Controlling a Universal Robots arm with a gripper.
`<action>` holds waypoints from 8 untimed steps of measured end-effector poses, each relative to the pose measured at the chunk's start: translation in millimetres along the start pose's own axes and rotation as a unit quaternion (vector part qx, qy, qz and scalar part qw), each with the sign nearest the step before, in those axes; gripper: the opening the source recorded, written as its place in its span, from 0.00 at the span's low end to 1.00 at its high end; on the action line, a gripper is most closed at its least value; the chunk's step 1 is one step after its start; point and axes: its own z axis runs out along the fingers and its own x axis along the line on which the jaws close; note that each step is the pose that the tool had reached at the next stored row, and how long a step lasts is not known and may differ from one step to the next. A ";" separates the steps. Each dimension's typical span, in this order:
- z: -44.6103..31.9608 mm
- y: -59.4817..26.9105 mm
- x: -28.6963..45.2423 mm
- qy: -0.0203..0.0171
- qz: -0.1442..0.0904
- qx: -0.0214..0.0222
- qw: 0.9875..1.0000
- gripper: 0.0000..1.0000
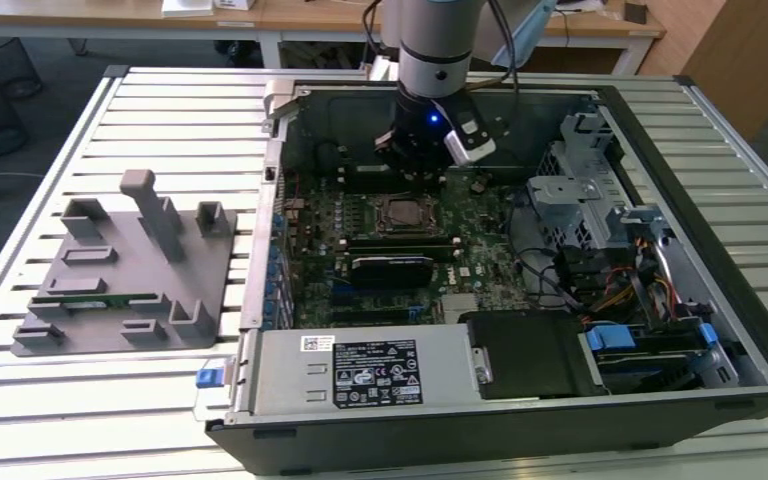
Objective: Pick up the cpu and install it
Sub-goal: 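Install the first cpu locking lever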
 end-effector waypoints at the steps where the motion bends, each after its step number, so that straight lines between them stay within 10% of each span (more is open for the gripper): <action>1: 0.3 -0.1 0.0 0.000 0.000 0.002 1.000 0.11; 8: 4.9 -1.3 -0.6 0.002 0.000 0.011 1.000 0.11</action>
